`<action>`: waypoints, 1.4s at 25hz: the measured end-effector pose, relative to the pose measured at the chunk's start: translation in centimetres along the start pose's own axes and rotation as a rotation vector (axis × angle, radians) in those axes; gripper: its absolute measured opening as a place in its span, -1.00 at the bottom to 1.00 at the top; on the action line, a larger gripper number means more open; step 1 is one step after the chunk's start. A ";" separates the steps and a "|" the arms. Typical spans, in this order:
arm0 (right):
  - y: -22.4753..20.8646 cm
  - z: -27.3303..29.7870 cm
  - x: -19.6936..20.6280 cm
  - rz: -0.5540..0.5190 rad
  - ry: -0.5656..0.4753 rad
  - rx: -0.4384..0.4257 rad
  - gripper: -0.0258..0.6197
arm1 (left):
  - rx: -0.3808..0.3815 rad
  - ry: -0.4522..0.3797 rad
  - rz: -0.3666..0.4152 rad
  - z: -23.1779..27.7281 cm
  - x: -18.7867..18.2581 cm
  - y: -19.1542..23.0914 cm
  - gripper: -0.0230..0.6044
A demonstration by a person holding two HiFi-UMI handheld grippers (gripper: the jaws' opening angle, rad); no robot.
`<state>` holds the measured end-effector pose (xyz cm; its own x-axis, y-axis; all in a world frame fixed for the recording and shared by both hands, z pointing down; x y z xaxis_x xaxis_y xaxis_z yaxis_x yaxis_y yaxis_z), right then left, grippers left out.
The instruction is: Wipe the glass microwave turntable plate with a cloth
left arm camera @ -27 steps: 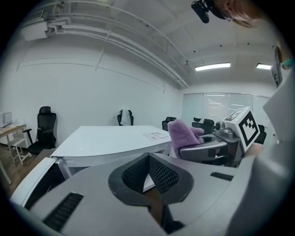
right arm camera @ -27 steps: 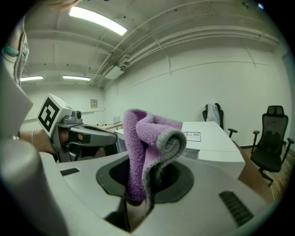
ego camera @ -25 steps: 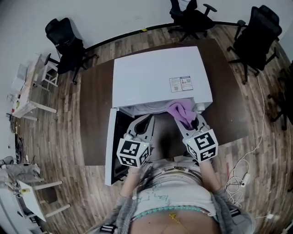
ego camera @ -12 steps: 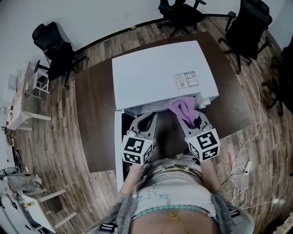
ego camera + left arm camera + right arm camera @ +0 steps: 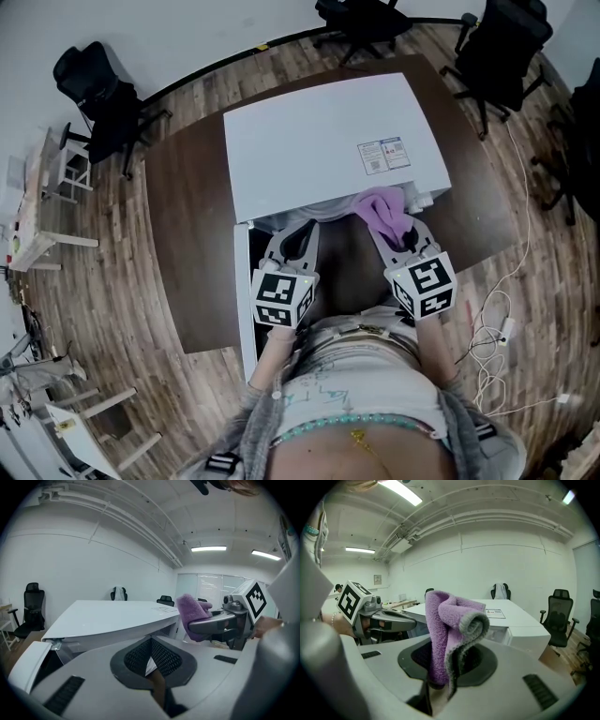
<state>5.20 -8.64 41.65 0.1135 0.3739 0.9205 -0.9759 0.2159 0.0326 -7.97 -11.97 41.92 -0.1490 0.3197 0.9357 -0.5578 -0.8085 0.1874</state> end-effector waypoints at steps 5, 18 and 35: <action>-0.9 0.3 0.1 0.001 0.006 0.007 -0.60 | -0.029 -0.009 -0.021 -0.1 0.1 0.9 -0.89; -1.8 1.4 0.1 -0.009 0.017 -0.026 -0.60 | -0.094 0.022 -0.060 0.8 2.2 1.8 -0.89; -2.8 0.4 1.6 0.030 0.056 0.008 -0.60 | -0.178 0.076 -0.215 3.2 8.1 4.6 -0.89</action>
<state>8.01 -9.01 43.20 0.0939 0.4303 0.8978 -0.9805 0.1966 0.0084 -9.13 -14.64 51.29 -0.0689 0.5163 0.8536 -0.7169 -0.6207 0.3175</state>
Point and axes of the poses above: the fingertips, and each gripper's own axes: z forward along the fingers, y to its left, x out of its underside, the point moved 2 cm from there along -z, backward along the fingers, and after that the axes turned 11 degrees about x, right-handed, at the moved point
